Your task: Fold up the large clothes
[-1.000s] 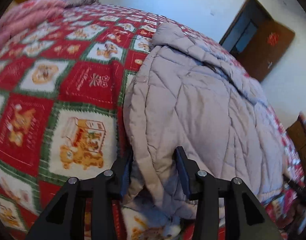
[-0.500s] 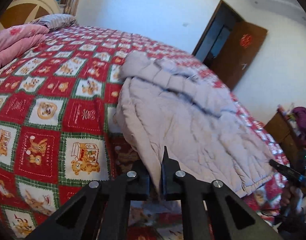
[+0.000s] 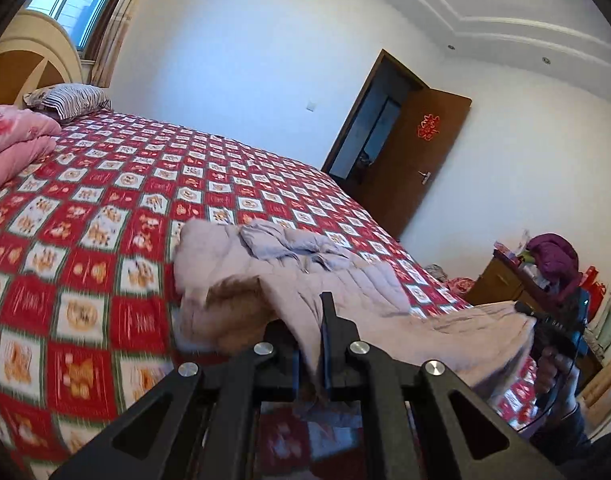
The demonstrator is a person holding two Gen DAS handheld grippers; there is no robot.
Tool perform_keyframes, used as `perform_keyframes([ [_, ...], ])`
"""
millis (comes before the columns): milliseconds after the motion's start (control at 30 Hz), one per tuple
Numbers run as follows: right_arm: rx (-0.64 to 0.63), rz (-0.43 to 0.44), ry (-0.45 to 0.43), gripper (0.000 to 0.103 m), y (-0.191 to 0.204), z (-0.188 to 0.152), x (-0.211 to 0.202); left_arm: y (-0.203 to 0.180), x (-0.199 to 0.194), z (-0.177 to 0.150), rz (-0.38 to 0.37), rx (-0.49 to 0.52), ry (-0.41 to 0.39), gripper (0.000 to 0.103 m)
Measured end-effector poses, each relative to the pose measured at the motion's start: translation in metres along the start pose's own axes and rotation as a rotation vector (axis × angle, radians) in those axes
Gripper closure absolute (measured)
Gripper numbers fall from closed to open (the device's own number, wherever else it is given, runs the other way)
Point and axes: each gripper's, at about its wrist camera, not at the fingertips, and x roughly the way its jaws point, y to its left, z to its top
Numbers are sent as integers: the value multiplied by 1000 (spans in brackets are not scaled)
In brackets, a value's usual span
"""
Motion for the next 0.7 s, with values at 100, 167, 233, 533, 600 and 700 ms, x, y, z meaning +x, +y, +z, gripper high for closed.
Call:
perform_keyframes([
  [100,2,-5,-21,94,-6,27,37,12,39,22,50,26,-35,90],
  [167,-14,-20,-28,94,-6,43,66,21,56,36,74,8,-43,87],
  [233,-3,-24,-24,94,-10,56,85,35,78,55,84,-29,-36,85],
  [533,49,-108,-7,92,-44,122,205,87,169,118,124,-143,-17,54],
  [600,108,-121,-8,77,-59,129,230,97,176,125,132,-196,-57,30],
  [700,137,-158,-15,33,-69,132,248,95,184,135,283,-167,-153,1],
])
